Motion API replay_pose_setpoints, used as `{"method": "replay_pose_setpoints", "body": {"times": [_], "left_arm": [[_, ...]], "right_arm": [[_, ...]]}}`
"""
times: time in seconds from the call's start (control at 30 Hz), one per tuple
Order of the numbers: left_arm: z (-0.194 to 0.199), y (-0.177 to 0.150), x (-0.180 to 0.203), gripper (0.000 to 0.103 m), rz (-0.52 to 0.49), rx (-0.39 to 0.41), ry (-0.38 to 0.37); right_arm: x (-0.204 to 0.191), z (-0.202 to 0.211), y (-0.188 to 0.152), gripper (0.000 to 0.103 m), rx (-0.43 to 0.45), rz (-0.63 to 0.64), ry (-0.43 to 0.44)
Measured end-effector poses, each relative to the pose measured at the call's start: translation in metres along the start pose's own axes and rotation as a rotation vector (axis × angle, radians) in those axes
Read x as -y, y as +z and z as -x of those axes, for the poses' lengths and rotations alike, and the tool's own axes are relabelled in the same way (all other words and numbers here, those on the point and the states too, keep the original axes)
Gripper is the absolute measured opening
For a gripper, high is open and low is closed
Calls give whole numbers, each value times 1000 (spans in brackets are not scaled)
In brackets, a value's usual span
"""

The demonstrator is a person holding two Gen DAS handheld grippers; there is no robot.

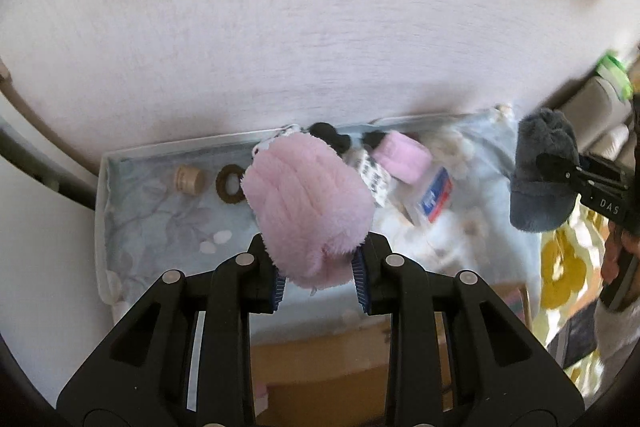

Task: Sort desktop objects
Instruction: 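Carry both items over the cardboard box and open both tools to drop them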

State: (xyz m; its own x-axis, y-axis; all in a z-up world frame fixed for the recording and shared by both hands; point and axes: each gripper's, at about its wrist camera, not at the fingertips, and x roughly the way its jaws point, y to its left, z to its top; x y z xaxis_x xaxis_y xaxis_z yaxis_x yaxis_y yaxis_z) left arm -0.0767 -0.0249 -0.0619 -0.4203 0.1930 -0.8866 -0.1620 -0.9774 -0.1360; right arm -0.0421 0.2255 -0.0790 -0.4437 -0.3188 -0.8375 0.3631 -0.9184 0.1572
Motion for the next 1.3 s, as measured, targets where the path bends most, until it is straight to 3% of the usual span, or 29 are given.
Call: {"method": "replay_pose_setpoints", "body": {"times": [0.23,0.5,0.67,0.8,1.3], "left_arm": [[35,-27,14,25,-87,-14,-18],[59,-59,23,25,-177,-58,-51],[53,-79,25,25,-213,-110,-53],[40,-101,29,25,-237,-166,-59],[-7,-162,20,25,-246,-303,11]], "right_arm": [[-40,29,-20,29,-7,112,52],[-97,30,-48,29,-138,325,141],[-123,20,-68,29,-189,399,190],[-138,6,-84,29,-239,455,181],[-148,-23,-111,30,-331,467,160]]}}
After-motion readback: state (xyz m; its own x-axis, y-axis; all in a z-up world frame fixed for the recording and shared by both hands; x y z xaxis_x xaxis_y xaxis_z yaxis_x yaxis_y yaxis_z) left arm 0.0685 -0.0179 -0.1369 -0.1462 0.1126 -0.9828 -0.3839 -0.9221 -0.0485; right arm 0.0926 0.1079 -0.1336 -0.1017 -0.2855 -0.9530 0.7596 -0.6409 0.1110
